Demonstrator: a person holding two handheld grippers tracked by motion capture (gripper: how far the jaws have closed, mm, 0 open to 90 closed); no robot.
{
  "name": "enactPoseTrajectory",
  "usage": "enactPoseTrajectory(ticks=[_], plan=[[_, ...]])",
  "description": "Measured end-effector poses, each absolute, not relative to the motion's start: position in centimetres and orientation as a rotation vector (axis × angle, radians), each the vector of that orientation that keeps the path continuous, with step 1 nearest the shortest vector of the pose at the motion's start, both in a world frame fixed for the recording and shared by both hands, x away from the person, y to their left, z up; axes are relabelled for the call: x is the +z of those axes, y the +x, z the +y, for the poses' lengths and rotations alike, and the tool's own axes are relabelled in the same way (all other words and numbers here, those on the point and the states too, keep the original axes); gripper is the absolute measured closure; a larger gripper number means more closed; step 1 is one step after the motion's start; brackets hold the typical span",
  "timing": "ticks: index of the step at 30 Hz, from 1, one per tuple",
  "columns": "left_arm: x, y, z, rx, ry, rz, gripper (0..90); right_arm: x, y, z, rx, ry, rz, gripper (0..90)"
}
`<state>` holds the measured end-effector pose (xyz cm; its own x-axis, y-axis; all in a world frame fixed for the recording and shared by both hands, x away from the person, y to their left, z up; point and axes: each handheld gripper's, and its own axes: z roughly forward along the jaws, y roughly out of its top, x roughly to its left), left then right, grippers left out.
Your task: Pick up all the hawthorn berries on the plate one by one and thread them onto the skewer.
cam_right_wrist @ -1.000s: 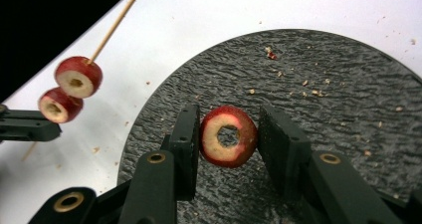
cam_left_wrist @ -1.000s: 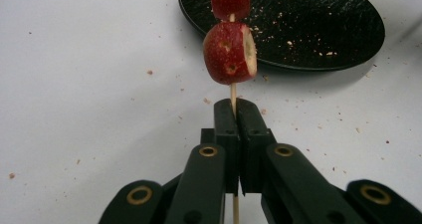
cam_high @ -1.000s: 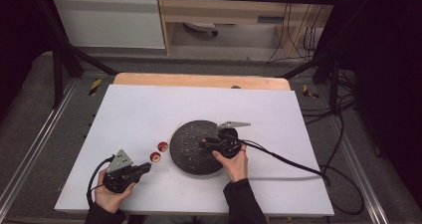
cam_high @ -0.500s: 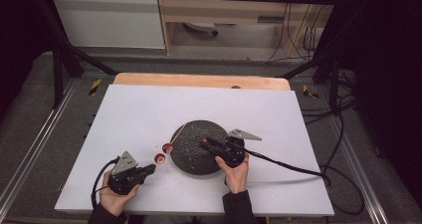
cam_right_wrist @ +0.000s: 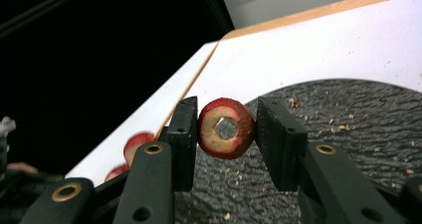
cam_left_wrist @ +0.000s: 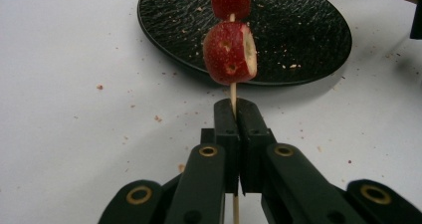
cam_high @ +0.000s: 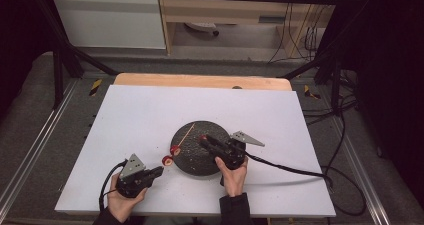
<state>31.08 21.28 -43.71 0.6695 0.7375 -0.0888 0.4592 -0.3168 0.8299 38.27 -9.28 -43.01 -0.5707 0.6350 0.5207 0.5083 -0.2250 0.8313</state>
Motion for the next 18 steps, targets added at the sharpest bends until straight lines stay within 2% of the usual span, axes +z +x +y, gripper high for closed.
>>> enactPoseTrajectory(ticks=[18], plan=[[-43.7,30.8,19.7,0.389,1.912,0.963,88.1,-41.4,39.6,-9.9,2.026,1.432,1.677,62.3]])
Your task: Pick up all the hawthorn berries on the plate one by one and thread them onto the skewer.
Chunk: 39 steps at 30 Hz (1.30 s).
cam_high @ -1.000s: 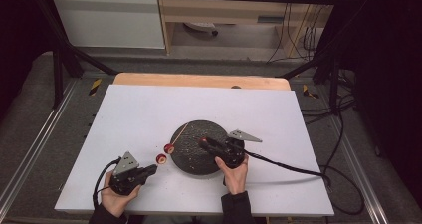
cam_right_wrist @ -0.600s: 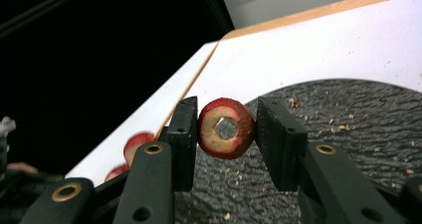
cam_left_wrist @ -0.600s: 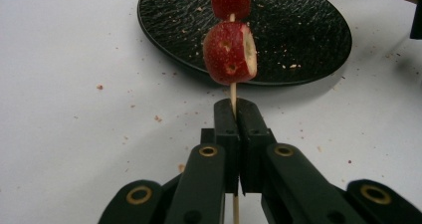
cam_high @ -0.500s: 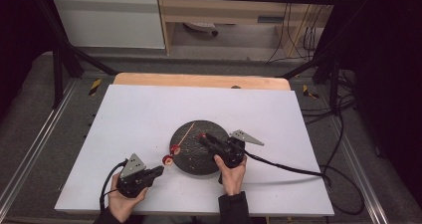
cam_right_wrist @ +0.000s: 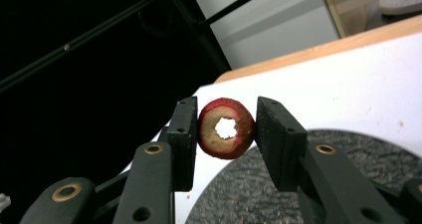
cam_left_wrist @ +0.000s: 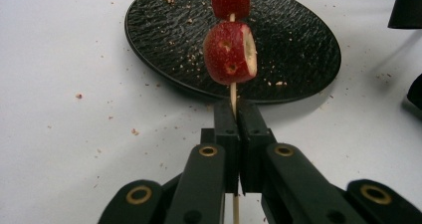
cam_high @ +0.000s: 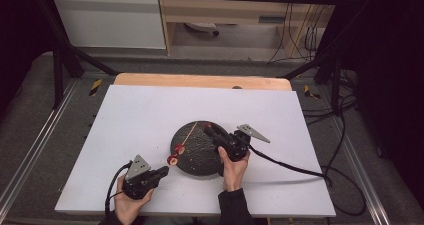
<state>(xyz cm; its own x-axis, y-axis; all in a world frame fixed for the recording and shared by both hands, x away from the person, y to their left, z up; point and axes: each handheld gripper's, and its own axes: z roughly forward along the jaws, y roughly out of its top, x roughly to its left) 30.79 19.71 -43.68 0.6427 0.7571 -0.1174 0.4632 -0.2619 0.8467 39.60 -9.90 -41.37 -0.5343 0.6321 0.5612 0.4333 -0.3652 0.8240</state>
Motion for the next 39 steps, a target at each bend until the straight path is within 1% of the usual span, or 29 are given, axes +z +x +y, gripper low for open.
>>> enactPoseTrajectory(ticks=[17,39], plan=[[-43.2,31.0,17.6,0.409,1.906,0.933,88.1,-40.0,41.1,-10.7,2.098,1.435,1.516,62.3],[-42.8,31.3,15.7,0.407,1.897,0.907,88.1,-40.5,42.1,-11.3,2.183,1.487,1.366,62.3]])
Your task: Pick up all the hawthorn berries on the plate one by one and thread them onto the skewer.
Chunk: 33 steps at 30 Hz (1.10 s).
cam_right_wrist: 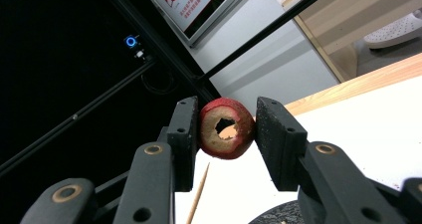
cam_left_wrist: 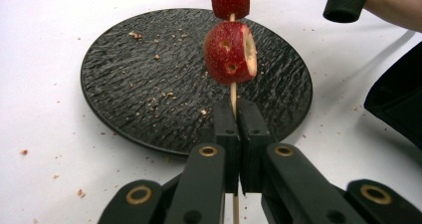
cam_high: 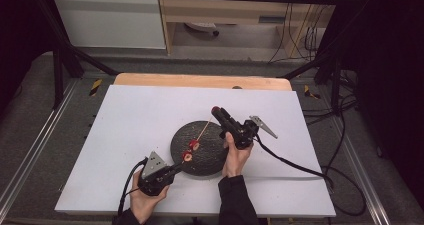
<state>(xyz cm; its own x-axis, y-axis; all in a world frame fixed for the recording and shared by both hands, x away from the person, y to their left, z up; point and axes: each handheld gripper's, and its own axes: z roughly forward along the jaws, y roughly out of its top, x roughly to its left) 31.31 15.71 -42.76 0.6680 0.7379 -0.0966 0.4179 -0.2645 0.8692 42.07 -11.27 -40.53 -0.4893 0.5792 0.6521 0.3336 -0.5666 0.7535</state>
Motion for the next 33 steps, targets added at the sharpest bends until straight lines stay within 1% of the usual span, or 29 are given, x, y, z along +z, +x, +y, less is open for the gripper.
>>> enactPoseTrajectory(ticks=[33], plan=[[-42.5,31.9,14.4,0.416,1.856,0.922,88.1,-41.2,41.6,-10.8,2.243,1.500,1.347,62.4]])
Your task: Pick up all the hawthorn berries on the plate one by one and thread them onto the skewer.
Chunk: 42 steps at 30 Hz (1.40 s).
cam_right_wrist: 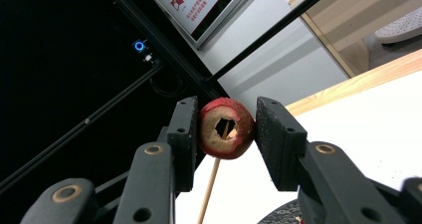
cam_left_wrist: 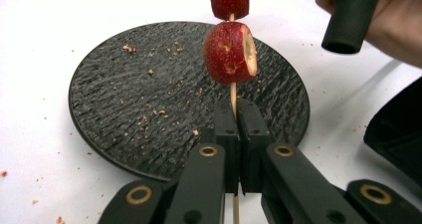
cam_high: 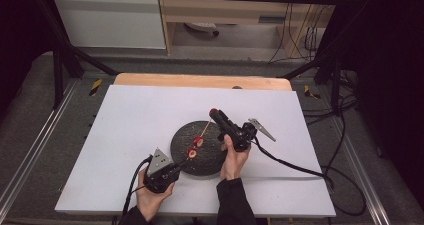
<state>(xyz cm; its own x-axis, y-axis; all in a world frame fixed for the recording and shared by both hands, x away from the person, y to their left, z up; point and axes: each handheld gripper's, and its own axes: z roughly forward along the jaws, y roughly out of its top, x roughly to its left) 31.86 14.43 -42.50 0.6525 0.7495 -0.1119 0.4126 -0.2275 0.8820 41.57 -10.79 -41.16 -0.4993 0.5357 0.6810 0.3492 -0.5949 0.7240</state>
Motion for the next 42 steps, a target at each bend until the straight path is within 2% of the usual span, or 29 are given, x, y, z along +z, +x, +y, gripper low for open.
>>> enactPoseTrajectory(ticks=[36,42], plan=[[-41.2,34.1,12.6,0.415,1.827,0.932,88.2,-42.0,40.3,-10.2,2.226,1.491,1.422,61.9],[-41.4,33.9,13.1,0.415,1.836,0.927,88.3,-41.4,40.3,-10.8,2.165,1.457,1.502,49.2]])
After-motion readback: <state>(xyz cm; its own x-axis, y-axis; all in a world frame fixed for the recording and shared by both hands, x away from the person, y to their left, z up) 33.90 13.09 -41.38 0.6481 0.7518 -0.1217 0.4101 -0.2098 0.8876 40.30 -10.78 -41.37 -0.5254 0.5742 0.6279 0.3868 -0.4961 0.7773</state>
